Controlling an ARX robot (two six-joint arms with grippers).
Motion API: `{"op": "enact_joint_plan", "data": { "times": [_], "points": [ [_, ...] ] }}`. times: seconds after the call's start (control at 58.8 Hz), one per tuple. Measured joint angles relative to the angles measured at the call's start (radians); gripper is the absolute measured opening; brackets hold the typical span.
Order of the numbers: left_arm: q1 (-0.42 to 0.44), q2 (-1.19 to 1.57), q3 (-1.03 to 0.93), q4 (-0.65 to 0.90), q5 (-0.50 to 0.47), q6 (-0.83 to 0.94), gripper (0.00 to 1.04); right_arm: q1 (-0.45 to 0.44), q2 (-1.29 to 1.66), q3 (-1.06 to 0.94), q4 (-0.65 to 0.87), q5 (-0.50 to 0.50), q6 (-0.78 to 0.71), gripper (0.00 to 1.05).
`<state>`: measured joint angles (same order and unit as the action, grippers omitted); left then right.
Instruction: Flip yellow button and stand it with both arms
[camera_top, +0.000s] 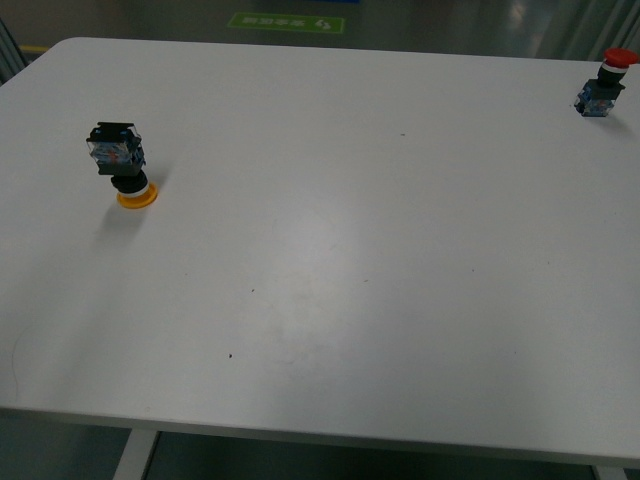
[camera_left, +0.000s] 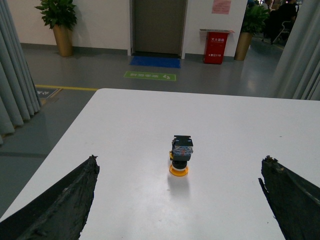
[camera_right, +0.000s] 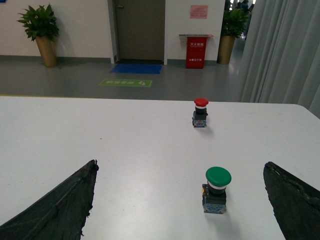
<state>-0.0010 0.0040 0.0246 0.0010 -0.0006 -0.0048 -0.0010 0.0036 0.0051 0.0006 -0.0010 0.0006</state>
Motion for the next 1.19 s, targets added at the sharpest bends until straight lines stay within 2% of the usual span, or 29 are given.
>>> {"op": "enact_joint_plan", "data": {
  "times": [1.157,1.191],
  "points": [
    [0.0,0.0,0.0,0.0,0.0,0.0,0.98,0.0,0.0,0.0,0.0,0.0,0.0,0.97],
    [-0.018,0.023,0.011,-0.037,-0.066,-0.028,0.98,0.0,0.0,0.0,0.0,0.0,0.0,0.97]
  ]
}}
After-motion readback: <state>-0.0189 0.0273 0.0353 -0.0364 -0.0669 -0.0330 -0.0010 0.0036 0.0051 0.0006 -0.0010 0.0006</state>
